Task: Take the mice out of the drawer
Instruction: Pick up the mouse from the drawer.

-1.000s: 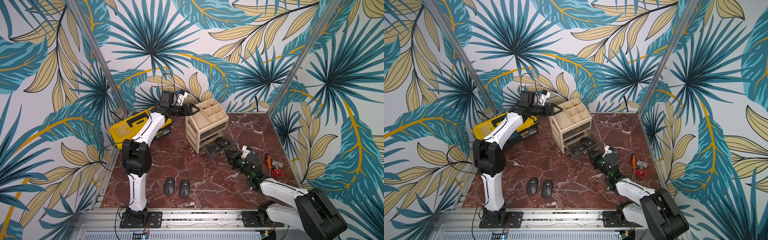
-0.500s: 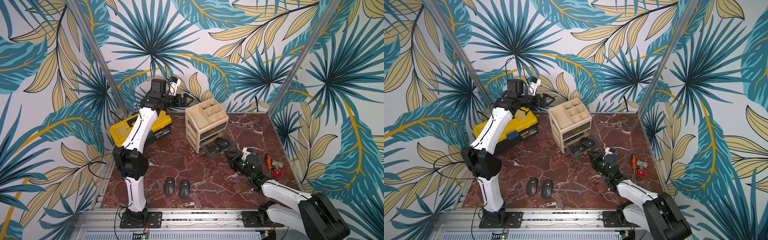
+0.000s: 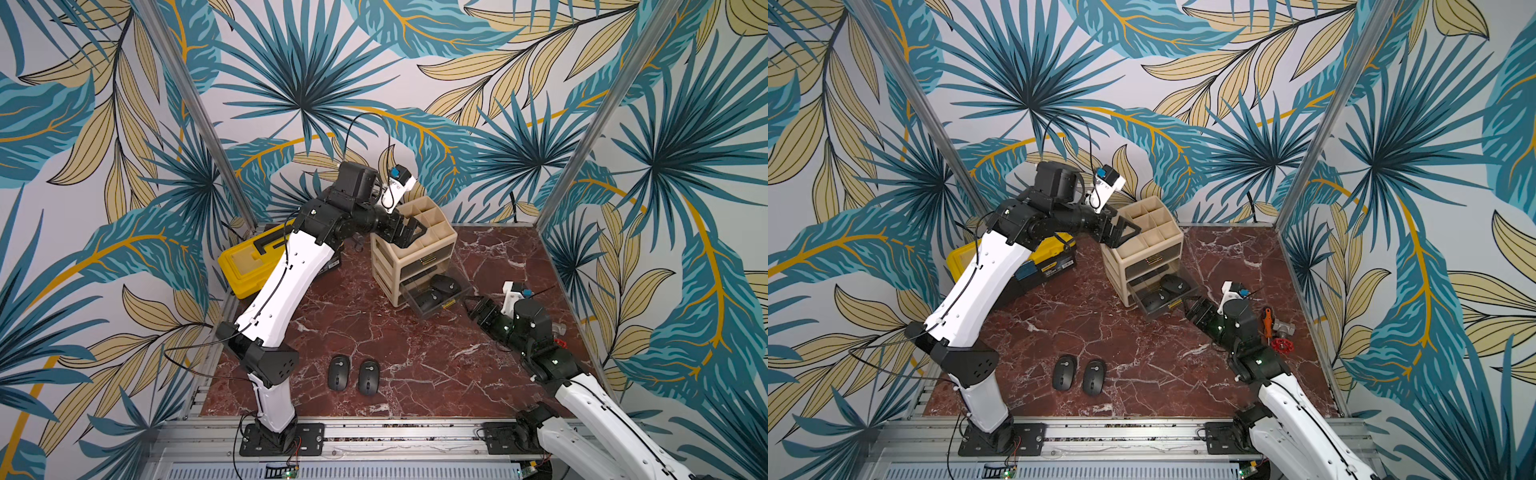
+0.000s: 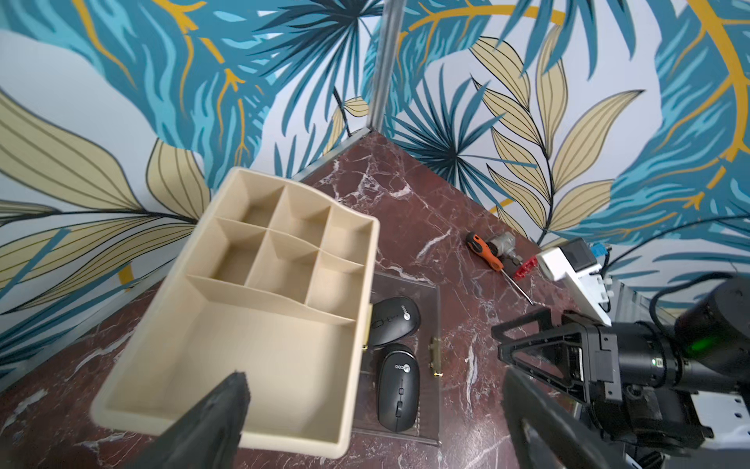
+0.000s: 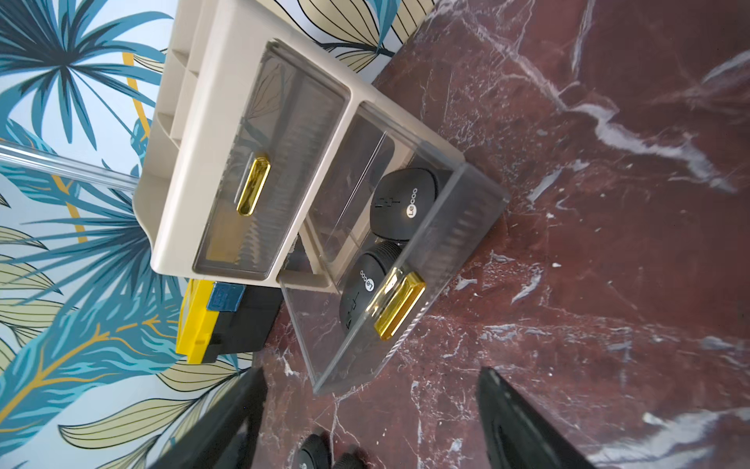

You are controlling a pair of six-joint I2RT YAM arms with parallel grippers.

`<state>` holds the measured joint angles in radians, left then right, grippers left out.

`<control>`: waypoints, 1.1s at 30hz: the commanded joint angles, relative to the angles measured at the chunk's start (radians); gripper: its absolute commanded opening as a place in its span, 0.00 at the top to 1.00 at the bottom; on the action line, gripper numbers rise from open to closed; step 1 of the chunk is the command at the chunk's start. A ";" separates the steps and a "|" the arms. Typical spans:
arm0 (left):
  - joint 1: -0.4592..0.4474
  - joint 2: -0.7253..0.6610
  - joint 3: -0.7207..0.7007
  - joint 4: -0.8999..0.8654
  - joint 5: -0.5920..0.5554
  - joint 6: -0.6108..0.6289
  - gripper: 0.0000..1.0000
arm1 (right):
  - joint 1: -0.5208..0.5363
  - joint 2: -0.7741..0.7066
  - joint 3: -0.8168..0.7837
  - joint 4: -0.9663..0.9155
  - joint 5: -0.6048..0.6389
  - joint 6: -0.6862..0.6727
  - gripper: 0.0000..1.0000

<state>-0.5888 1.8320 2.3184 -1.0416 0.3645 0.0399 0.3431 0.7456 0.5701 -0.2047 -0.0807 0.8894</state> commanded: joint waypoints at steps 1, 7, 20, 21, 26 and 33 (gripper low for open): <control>-0.073 0.047 0.072 -0.124 -0.123 0.064 0.05 | -0.010 0.003 -0.012 -0.168 0.010 -0.090 0.17; -0.175 0.152 0.089 -0.174 -0.252 0.077 0.15 | -0.035 0.004 -0.092 -0.082 -0.023 -0.005 0.25; -0.234 0.350 0.169 -0.250 -0.364 0.041 0.25 | -0.093 0.322 -0.300 0.537 -0.118 0.263 0.97; -0.237 0.359 0.168 -0.253 -0.368 0.041 0.25 | -0.093 0.350 -0.301 0.560 -0.112 0.275 1.00; -0.252 0.390 0.161 -0.254 -0.398 0.047 0.26 | -0.095 0.536 -0.288 0.761 -0.143 0.322 1.00; -0.266 0.400 0.131 -0.253 -0.408 0.048 0.30 | -0.095 0.822 -0.302 1.190 -0.210 0.450 1.00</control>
<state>-0.8471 2.2189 2.4264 -1.2770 -0.0261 0.0883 0.2493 1.4990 0.2844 0.7357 -0.2501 1.2636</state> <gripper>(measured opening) 0.701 0.042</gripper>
